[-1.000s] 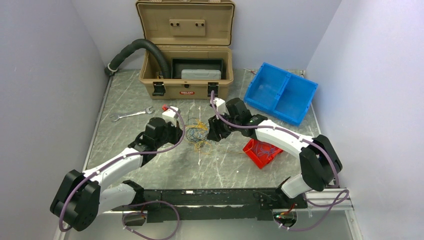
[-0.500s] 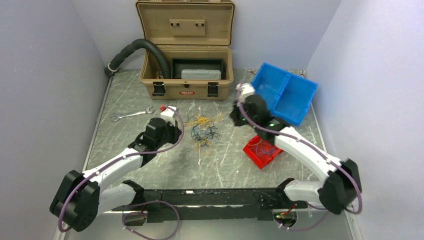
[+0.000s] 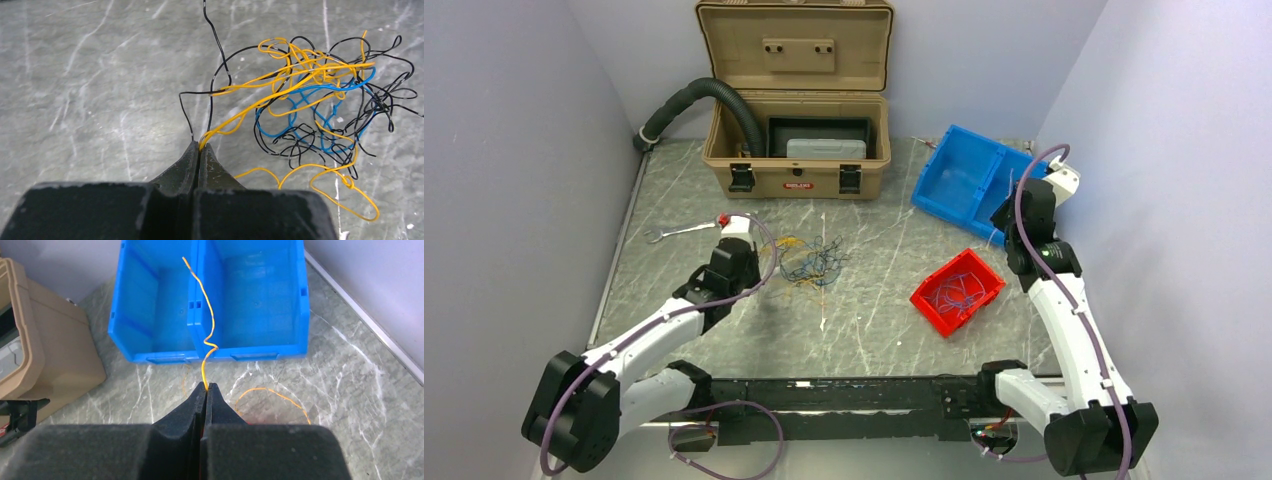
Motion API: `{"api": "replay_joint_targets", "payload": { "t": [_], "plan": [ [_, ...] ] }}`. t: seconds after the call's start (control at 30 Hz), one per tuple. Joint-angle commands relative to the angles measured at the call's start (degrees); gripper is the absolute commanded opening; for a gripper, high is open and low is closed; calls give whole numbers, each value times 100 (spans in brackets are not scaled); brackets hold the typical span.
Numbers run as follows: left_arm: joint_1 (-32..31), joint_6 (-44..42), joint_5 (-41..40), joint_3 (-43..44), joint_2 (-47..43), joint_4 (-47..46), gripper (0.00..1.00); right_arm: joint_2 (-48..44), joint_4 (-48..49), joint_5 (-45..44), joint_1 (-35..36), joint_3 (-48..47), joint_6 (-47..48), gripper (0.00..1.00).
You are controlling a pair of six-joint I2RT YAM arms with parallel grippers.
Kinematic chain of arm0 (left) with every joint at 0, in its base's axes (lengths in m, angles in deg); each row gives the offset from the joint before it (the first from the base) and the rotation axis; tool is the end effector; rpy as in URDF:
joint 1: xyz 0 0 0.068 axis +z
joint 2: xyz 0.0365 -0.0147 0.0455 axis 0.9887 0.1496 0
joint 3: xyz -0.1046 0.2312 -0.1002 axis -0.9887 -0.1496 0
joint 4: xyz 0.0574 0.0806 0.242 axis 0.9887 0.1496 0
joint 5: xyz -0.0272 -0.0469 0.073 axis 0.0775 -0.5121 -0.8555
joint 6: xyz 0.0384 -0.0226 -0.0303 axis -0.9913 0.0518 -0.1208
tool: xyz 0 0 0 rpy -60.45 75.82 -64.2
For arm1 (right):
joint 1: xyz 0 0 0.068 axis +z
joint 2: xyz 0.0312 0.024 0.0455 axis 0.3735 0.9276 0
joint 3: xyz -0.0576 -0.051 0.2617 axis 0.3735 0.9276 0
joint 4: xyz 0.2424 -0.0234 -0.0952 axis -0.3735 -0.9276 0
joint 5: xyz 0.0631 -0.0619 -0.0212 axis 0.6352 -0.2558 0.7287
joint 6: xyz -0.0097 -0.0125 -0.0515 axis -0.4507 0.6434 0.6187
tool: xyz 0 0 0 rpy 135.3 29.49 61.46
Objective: Untangle the cables
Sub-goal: Untie the cable.
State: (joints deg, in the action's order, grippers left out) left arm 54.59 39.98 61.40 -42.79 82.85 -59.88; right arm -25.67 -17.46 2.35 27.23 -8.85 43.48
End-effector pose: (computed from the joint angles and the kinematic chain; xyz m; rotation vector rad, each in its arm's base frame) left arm 0.1983 -0.0899 0.1987 -0.0575 2.1569 -0.2062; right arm 0.2182 0.0064 0.3413 0.6608 1.8756 -0.0142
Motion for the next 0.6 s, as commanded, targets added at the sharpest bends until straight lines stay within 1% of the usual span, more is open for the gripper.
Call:
{"api": "replay_joint_targets", "payload": {
  "t": [0.0,0.07,0.13,0.2,0.27,0.37,0.43,0.57],
  "plan": [
    [32,398,-912,136,-239,386,0,-41,-166,-120,-72,-329,-199,0],
    [28,460,-1064,143,-304,484,0,-37,-93,113,-88,-381,-114,0],
    [27,409,-952,87,-374,358,0,18,-31,496,-85,-491,13,0],
    [30,246,-619,13,-439,120,0,118,-42,884,-83,-674,136,0],
    [28,52,-111,-60,-466,-94,0,235,-45,1438,-79,-890,296,0],
    [28,-98,301,-73,-442,-363,0,422,-83,2047,15,-1405,350,0],
    [32,-143,458,-92,-427,-453,0,604,-211,2128,254,-1892,410,0],
    [33,-218,704,-162,-476,-628,0,1213,-527,1599,1186,-3168,731,0]
  ]
}}
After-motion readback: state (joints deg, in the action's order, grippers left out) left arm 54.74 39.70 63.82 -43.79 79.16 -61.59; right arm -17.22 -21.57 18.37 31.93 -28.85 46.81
